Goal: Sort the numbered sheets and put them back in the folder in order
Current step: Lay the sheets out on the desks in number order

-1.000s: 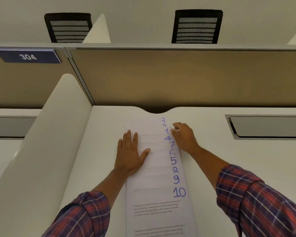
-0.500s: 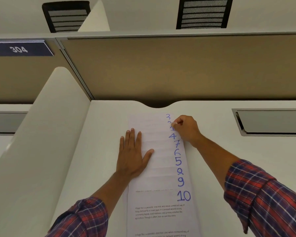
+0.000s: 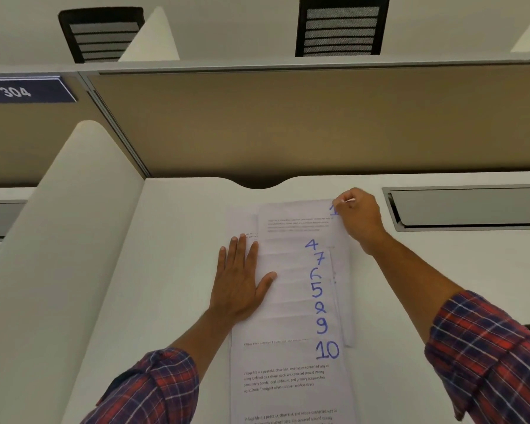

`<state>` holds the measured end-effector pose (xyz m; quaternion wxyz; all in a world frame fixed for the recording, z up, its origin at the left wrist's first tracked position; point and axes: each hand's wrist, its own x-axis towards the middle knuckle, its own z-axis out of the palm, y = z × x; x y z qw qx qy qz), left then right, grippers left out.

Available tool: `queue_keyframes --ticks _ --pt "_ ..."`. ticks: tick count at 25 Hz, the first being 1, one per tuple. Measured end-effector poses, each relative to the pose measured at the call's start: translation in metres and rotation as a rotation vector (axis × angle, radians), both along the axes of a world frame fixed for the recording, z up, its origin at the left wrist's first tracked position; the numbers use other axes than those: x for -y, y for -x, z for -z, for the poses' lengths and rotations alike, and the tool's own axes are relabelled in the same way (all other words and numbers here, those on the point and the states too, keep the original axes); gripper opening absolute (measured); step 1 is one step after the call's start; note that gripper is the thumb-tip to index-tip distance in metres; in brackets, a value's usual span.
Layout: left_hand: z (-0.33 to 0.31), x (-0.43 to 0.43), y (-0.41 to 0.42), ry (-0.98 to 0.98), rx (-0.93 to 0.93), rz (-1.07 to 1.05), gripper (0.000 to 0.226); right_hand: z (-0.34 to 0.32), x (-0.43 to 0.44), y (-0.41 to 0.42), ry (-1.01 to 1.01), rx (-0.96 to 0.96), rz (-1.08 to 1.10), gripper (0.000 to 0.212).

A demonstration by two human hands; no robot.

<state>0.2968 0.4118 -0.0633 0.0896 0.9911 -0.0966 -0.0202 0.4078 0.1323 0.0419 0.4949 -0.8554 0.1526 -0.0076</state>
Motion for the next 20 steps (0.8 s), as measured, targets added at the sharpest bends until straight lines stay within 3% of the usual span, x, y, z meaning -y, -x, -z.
queue_keyframes --ticks 4,8,10,15,18,20 --pt "0.002 0.004 0.002 0.005 -0.022 0.009 0.093 -0.054 0.025 0.004 0.083 0.323 0.079 0.008" --pt "-0.009 0.007 -0.002 0.076 -0.082 -0.03 0.099 -0.119 0.025 0.019 0.072 0.584 -0.056 0.01" --pt "-0.031 0.017 -0.006 0.277 -0.057 -0.102 0.099 -0.148 0.018 0.033 0.058 0.71 -0.145 0.008" --pt "-0.121 0.044 -0.025 1.129 -0.004 -0.319 0.099 -0.203 -0.002 0.064 -0.065 0.87 -0.35 0.004" --pt "-0.16 0.04 -0.026 1.339 0.088 -0.287 0.095 -0.218 -0.012 0.073 -0.261 0.844 -0.378 0.01" --pt "-0.172 0.033 -0.021 1.431 0.117 -0.225 0.071 -0.22 -0.019 0.074 -0.392 0.787 -0.345 0.008"
